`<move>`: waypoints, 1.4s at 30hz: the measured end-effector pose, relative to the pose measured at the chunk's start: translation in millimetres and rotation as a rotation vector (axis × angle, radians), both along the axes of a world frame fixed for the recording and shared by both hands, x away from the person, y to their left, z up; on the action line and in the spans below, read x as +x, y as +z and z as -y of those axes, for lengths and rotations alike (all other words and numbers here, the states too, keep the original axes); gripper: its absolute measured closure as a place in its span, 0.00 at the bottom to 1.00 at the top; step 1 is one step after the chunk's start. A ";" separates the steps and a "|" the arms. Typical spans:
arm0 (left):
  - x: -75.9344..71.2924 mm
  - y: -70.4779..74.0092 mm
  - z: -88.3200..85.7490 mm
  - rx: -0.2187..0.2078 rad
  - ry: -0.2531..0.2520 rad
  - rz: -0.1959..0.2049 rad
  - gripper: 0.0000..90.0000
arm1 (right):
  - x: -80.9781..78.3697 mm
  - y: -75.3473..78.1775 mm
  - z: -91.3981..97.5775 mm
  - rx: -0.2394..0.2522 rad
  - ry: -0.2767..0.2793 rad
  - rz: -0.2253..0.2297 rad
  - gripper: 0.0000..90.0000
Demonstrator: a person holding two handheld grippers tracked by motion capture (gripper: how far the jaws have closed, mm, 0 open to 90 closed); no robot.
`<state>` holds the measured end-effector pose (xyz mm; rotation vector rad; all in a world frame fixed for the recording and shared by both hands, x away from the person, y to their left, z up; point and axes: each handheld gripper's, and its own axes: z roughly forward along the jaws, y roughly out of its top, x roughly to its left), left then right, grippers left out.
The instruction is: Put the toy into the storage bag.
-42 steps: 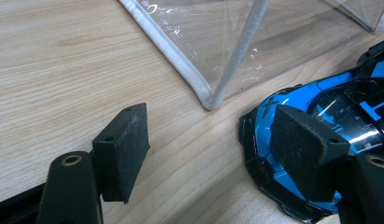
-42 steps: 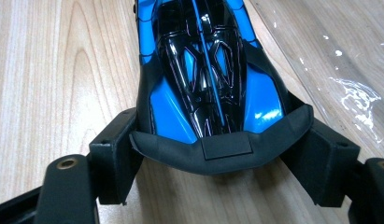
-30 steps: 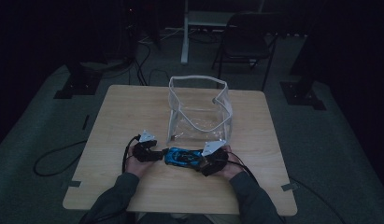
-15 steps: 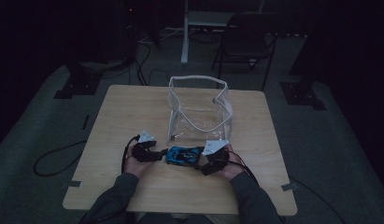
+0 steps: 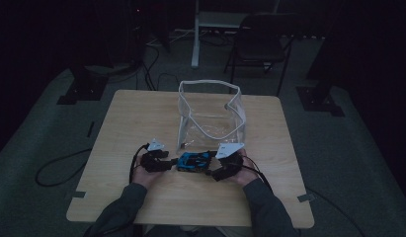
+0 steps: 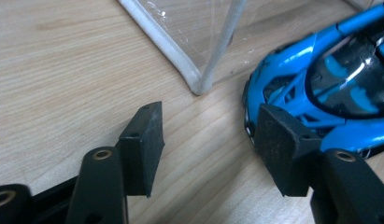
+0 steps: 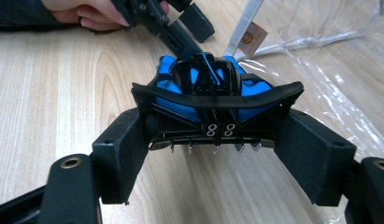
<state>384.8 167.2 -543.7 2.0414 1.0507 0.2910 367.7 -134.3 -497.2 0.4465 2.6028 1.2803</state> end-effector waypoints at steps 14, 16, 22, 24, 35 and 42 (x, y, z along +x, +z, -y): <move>-0.5 0.5 2.2 0.014 -0.012 0.004 0.52 | 3.4 -5.4 -9.6 -0.010 0.034 -0.006 0.27; -0.3 0.5 1.4 0.011 -0.007 0.003 0.53 | 4.2 -5.8 -10.7 -0.024 0.033 -0.006 0.27; 0.2 0.7 -0.3 0.012 0.003 0.000 0.56 | 3.7 -11.1 -15.1 -0.066 0.007 0.021 0.27; 0.4 0.8 -0.6 0.012 0.004 0.000 0.56 | 3.6 -11.0 -16.3 -0.053 0.003 0.026 0.27; -1.5 0.1 1.6 0.009 -0.046 0.003 0.42 | -2.2 0.0 -14.0 -0.058 -0.026 0.041 0.28; -0.6 0.2 -3.2 0.001 -0.030 -0.001 0.42 | -6.2 7.7 -5.0 -0.025 -0.043 0.048 0.28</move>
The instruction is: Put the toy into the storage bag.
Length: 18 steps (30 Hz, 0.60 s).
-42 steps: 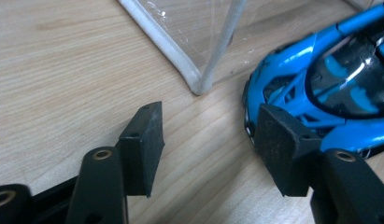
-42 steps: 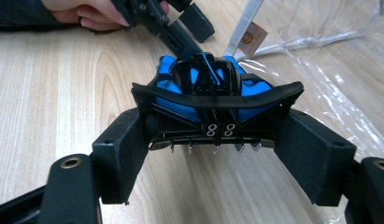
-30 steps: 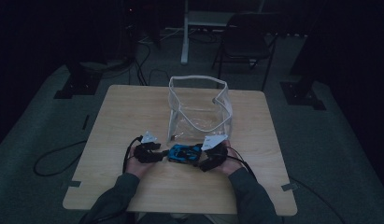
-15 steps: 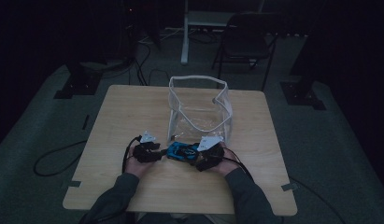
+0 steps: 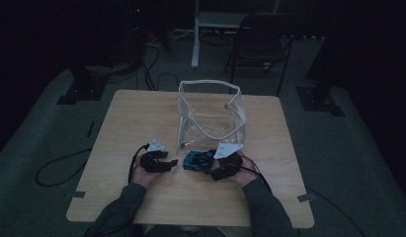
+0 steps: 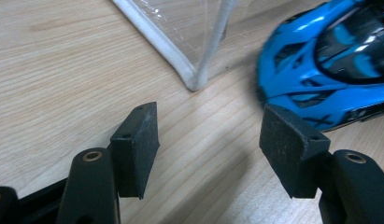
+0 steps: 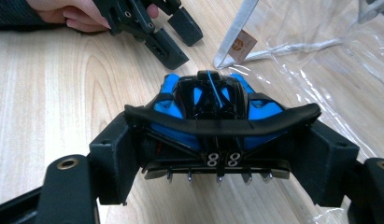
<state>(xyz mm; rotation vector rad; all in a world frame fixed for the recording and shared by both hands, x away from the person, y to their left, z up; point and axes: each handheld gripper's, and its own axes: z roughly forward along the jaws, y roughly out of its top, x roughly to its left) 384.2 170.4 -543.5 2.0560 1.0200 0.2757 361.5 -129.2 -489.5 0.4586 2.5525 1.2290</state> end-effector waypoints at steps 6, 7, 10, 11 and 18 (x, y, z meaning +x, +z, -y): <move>0.1 -0.1 -0.9 0.000 0.002 -0.001 0.42 | -4.8 11.2 6.1 0.020 0.003 0.022 0.28; 0.0 -0.1 -1.0 0.000 0.003 0.000 0.42 | -5.7 13.8 6.6 0.033 0.000 0.028 0.28; 0.2 -0.2 -1.3 -0.001 0.004 -0.001 0.42 | -7.3 22.2 7.7 0.040 0.006 0.047 0.28; 0.3 -0.2 -1.5 0.000 0.004 -0.001 0.42 | -7.8 24.4 7.7 0.042 0.005 0.052 0.28; 0.3 -0.2 -1.8 0.000 0.005 0.000 0.42 | -8.5 35.0 8.0 0.050 0.000 0.078 0.29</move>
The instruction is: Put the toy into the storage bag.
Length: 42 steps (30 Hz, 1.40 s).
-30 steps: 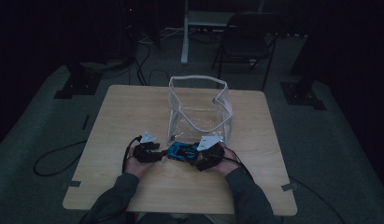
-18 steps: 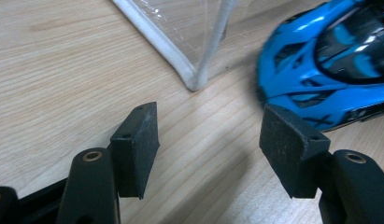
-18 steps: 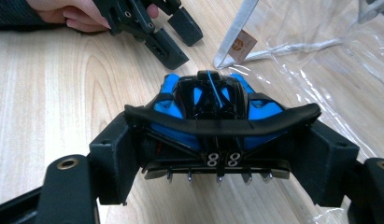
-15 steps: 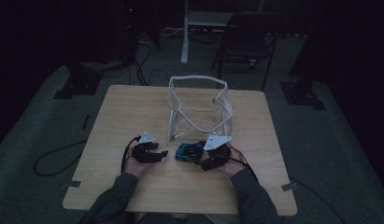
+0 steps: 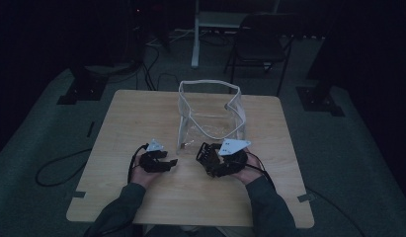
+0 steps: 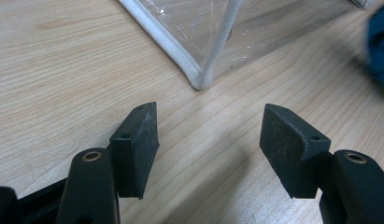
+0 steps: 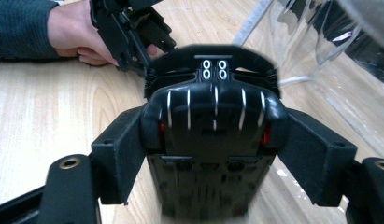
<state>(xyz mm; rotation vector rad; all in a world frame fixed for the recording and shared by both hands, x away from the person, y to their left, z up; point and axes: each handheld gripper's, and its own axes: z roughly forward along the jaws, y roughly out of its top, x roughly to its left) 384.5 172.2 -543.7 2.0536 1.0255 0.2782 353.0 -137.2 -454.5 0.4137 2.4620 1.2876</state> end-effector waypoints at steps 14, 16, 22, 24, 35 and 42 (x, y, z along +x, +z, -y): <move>-0.5 0.0 2.4 0.002 -0.006 0.003 0.42 | -0.6 0.9 3.9 0.003 -0.012 0.006 0.30; -0.4 0.0 2.3 0.004 -0.007 0.004 0.42 | -1.4 3.4 4.4 0.012 -0.008 0.010 0.30; -1.0 0.3 3.8 0.007 -0.012 0.008 0.41 | -2.6 9.2 3.6 0.013 -0.007 0.027 0.30; -0.6 0.0 3.4 0.005 -0.009 0.004 0.41 | -2.9 10.3 3.3 0.015 -0.006 0.029 0.30; -0.1 -0.1 2.6 -0.001 -0.003 0.001 0.41 | -9.2 25.7 2.1 0.029 0.027 0.051 0.30; -0.1 -0.1 2.7 -0.001 -0.002 0.002 0.41 | -13.7 38.0 2.0 0.052 0.046 0.073 0.30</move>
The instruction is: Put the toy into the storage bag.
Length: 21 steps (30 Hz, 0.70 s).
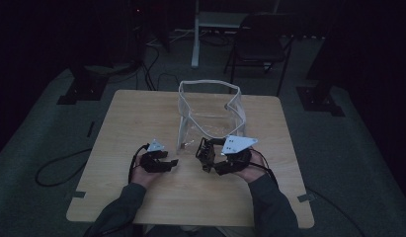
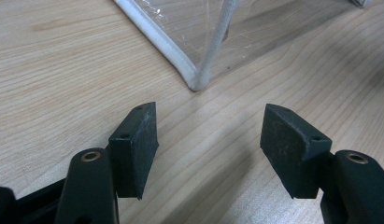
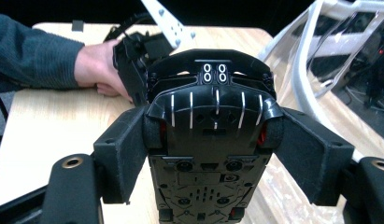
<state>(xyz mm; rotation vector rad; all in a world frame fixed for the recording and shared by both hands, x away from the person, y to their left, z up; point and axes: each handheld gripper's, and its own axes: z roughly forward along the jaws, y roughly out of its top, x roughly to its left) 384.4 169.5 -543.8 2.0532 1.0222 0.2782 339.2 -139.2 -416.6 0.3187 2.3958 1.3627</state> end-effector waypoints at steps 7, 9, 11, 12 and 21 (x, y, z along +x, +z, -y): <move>0.0 0.2 -0.2 -0.001 -0.001 -0.003 0.41 | -1.3 17.6 2.4 0.042 0.021 0.016 0.30; 0.0 0.1 0.0 -0.001 0.000 -0.002 0.41 | -2.0 22.9 2.9 0.047 0.022 0.018 0.30; 0.1 0.0 -0.1 -0.002 0.001 -0.002 0.41 | -1.8 27.5 3.0 0.051 0.023 0.024 0.30; 0.1 0.1 -0.3 0.000 -0.001 -0.002 0.41 | -1.8 29.7 3.0 0.053 0.023 0.028 0.30; 0.3 0.2 -0.7 -0.003 -0.001 -0.006 0.41 | -0.9 46.4 2.7 0.076 0.021 0.043 0.30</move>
